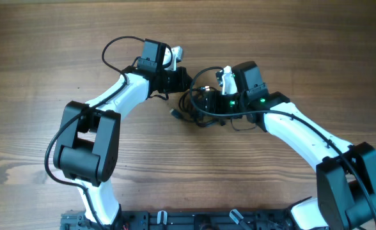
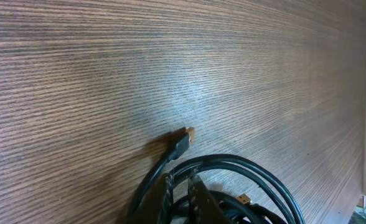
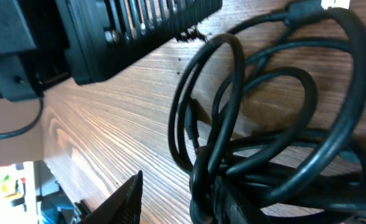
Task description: Untangle cables
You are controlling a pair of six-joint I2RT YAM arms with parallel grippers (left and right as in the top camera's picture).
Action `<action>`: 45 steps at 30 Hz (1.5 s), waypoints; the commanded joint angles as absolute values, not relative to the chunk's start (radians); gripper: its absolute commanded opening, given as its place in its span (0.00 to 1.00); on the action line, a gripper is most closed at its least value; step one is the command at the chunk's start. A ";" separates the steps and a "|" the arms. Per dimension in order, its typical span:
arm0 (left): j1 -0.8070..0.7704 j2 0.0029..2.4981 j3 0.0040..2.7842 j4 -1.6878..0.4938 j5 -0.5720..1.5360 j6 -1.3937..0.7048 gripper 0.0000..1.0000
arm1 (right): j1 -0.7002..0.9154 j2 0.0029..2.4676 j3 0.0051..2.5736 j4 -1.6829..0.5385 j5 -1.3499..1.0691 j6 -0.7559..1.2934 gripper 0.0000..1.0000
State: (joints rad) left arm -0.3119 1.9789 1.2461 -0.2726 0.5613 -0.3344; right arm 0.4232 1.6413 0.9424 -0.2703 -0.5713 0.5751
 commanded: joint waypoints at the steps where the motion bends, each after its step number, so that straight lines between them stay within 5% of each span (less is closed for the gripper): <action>1: -0.305 1.994 1.244 -0.273 0.551 -0.318 0.12 | 0.445 1.647 0.941 -0.304 -0.454 0.575 0.39; 15: -0.305 1.994 1.244 -0.273 0.551 -0.318 0.12 | 0.458 1.647 0.941 -0.297 -0.425 0.575 0.19; 20: -0.305 1.994 1.244 -0.273 0.551 -0.318 0.12 | 0.458 1.647 0.941 -0.297 -0.414 0.576 0.04; 27: -0.259 1.951 1.244 -0.298 0.677 -0.211 0.08 | 0.457 1.647 0.941 -0.223 -0.412 0.582 0.04; 35: -0.168 1.857 1.244 -0.470 1.059 0.148 0.18 | 0.417 1.647 0.941 -0.150 -0.438 0.822 0.04; 37: -0.159 1.839 1.244 -0.549 1.159 0.296 0.29 | 0.404 1.647 0.941 -0.159 -0.437 0.879 0.04; 39: -0.163 1.831 1.244 -0.592 1.166 0.367 0.36 | 0.399 1.647 0.941 -0.162 -0.438 0.935 0.04; 45: -0.217 1.831 1.244 -0.591 1.027 0.386 0.34 | 0.399 1.647 0.941 -0.134 -0.447 1.057 0.04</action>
